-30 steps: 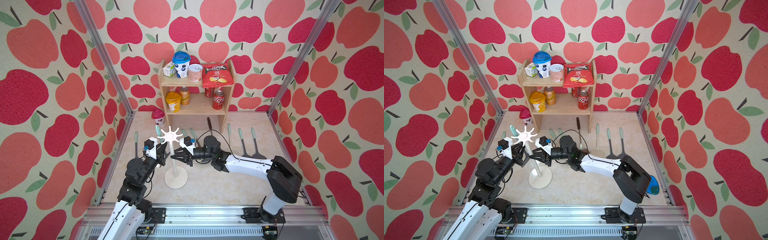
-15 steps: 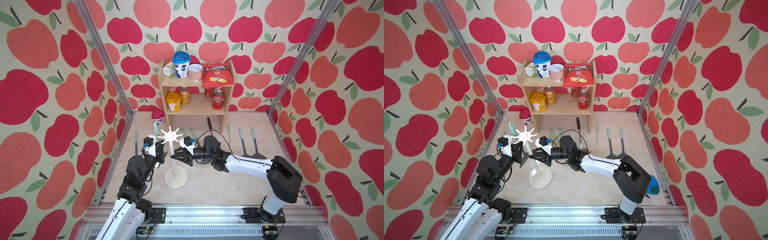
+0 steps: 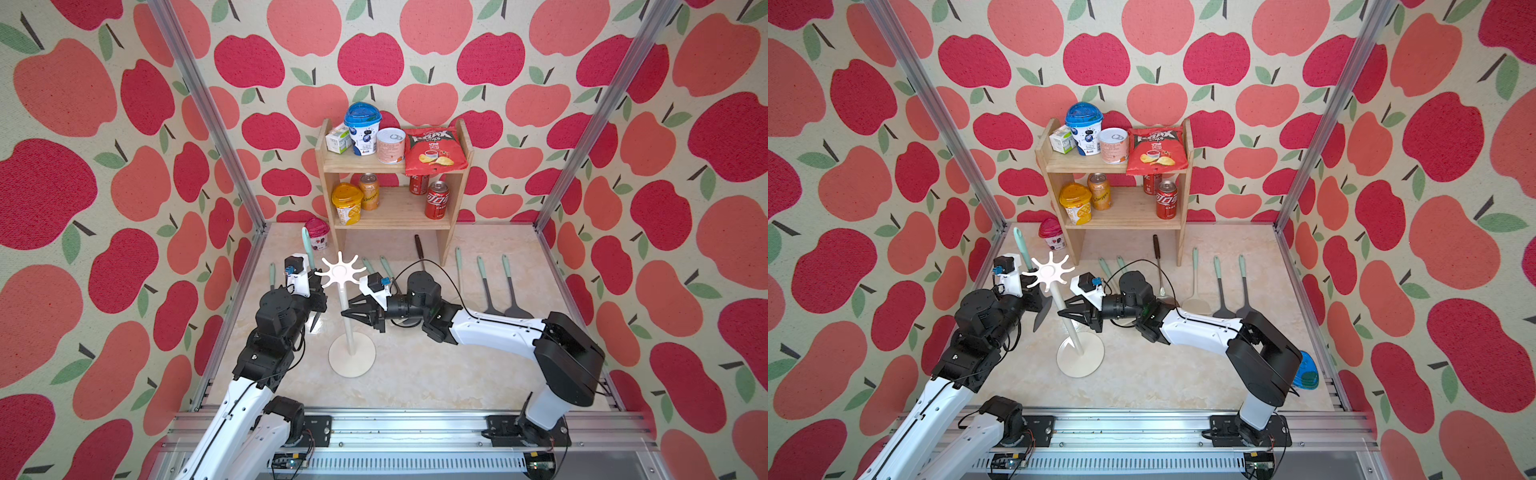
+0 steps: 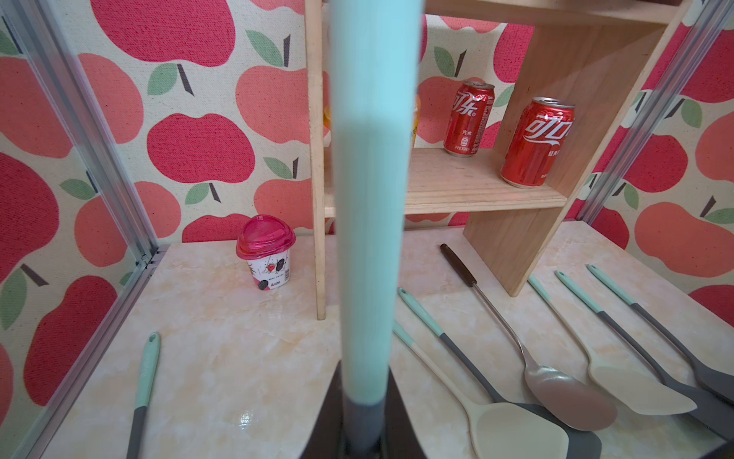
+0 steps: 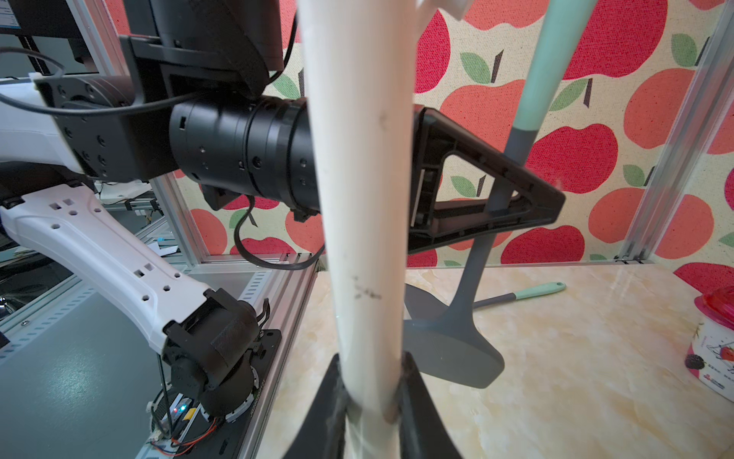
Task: Take the spatula off the kitchen utensil rack
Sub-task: Take off the spatula from the rack, then place the spatula at the center of the board.
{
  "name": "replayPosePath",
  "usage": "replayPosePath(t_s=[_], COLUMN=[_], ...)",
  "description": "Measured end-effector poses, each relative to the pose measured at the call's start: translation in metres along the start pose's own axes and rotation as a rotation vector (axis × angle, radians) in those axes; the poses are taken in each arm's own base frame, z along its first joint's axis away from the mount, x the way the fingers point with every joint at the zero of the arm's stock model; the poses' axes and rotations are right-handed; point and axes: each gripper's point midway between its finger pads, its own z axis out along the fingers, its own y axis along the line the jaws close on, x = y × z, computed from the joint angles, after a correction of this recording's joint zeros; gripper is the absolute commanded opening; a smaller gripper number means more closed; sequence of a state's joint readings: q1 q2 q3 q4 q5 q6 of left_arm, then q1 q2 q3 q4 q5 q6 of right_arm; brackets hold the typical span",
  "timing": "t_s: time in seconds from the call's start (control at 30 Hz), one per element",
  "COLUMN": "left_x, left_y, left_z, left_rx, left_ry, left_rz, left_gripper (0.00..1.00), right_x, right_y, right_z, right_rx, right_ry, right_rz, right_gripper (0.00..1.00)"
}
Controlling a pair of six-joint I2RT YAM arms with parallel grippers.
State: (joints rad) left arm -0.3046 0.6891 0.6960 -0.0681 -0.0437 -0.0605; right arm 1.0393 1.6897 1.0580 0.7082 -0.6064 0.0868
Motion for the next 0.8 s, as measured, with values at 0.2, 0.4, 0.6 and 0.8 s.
replayPosePath(t_s=[0.2, 0.4, 0.6, 0.8], left_x=[-0.016, -0.047, -0.071, -0.059], left_y=[0.005, 0.015, 0.022, 0.032], left_z=[0.003, 0.009, 0.032, 0.044], left_rx=[-0.04, -0.12, -0.189, -0.258], left_ry=[0.035, 0.089, 0.203, 0.338], left_rz=[0.008, 0.02, 0.037, 0.068], left_gripper=[0.0, 0.0, 0.0, 0.0], right_x=[0.0, 0.001, 0.001, 0.001], right_y=[0.0, 0.001, 0.002, 0.003], right_z=[0.0, 0.002, 0.002, 0.003], right_rx=[0.005, 0.005, 0.005, 0.007], right_ry=[0.0, 0.002, 0.003, 0.005], right_rz=[0.0, -0.005, -0.006, -0.008], right_gripper=[0.0, 0.0, 0.0, 0.0])
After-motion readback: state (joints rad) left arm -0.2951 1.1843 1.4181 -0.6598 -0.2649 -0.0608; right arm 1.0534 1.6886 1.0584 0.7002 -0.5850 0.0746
